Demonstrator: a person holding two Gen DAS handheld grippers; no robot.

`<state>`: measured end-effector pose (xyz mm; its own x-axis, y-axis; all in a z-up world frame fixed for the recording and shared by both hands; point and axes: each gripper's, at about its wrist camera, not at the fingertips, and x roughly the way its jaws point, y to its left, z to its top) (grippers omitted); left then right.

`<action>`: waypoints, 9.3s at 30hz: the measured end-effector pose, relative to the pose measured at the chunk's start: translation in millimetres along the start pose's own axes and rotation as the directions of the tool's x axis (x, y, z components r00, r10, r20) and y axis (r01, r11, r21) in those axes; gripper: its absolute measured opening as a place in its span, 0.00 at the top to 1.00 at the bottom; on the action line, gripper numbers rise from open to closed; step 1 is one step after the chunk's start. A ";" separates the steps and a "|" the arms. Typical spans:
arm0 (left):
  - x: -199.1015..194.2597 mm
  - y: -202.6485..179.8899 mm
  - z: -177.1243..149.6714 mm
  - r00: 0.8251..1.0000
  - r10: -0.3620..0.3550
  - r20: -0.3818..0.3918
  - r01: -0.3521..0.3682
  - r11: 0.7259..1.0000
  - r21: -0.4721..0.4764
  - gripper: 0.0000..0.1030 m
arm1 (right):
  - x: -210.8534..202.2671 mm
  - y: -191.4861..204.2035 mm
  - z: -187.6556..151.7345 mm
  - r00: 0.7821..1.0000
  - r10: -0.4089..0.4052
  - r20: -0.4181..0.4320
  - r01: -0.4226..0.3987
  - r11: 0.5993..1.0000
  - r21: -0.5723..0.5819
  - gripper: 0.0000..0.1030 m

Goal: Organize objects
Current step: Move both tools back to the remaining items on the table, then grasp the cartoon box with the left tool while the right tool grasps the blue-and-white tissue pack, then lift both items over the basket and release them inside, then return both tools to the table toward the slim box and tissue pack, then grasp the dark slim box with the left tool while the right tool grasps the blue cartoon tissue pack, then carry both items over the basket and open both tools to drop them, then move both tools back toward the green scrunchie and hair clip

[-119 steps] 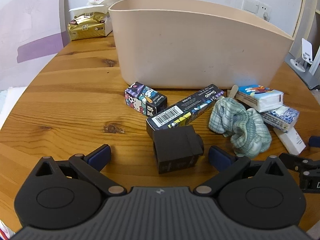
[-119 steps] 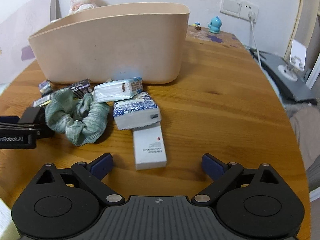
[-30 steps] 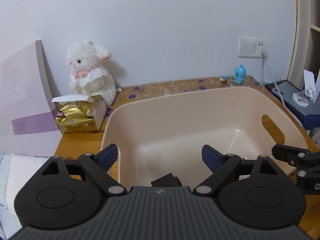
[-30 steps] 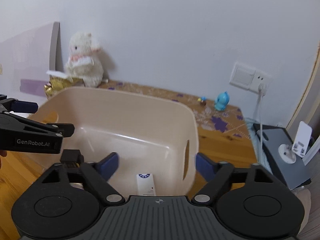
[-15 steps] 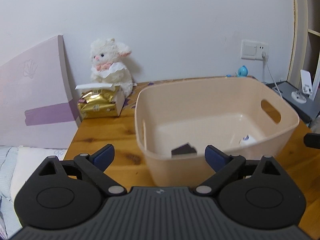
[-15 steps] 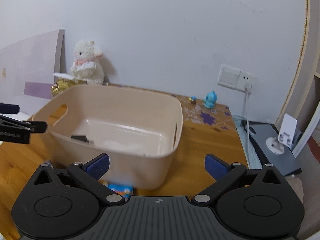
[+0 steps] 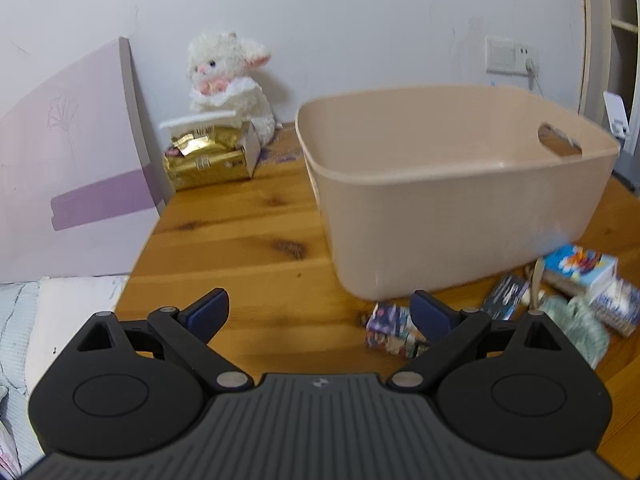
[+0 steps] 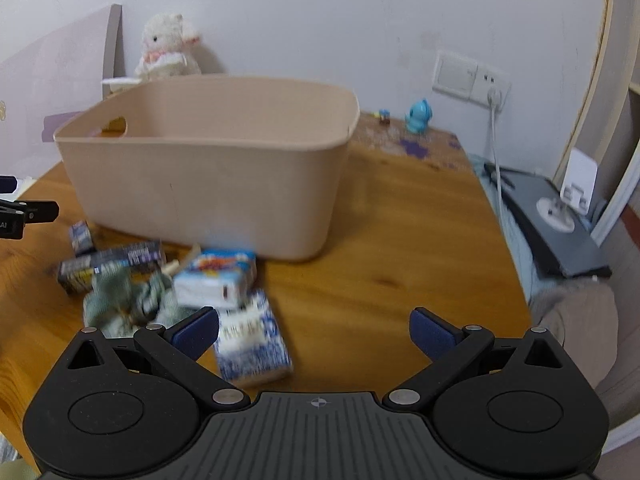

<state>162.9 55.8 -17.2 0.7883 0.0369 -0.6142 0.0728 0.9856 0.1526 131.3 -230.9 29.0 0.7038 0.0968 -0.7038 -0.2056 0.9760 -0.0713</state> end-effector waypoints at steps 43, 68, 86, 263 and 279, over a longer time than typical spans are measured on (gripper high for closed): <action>4.8 -11.7 -15.0 0.971 -0.237 -0.035 0.237 0.972 -0.003 0.49 | -1.8 20.7 -16.4 0.993 0.116 -0.037 -0.119 0.991 -0.068 0.58; -60.3 -11.1 63.6 0.962 -0.195 0.188 0.186 0.980 0.067 0.49 | -73.0 -14.4 71.2 0.959 0.086 0.269 -0.079 0.996 -0.035 0.59; 52.6 -43.6 118.6 0.988 -0.147 -0.056 0.150 0.988 0.046 0.49 | 21.5 17.6 139.6 0.986 0.053 0.157 -0.041 0.996 -0.079 0.59; -29.0 -69.0 69.3 0.998 -0.057 0.030 0.057 0.998 -0.009 0.05 | -8.4 5.1 53.8 0.987 0.046 0.154 -0.037 0.998 -0.058 0.00; 1.4 -107.6 -1.2 0.984 -0.103 -0.144 0.107 0.994 0.021 0.05 | 10.8 2.3 -1.3 0.999 0.027 0.037 -0.025 0.998 -0.059 0.00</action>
<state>155.4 -50.0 -35.4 0.6800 -0.0410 -0.7320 0.1696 0.9801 0.1026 137.5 -227.8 20.3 0.7224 0.1302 -0.6791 -0.2627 0.9602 -0.0953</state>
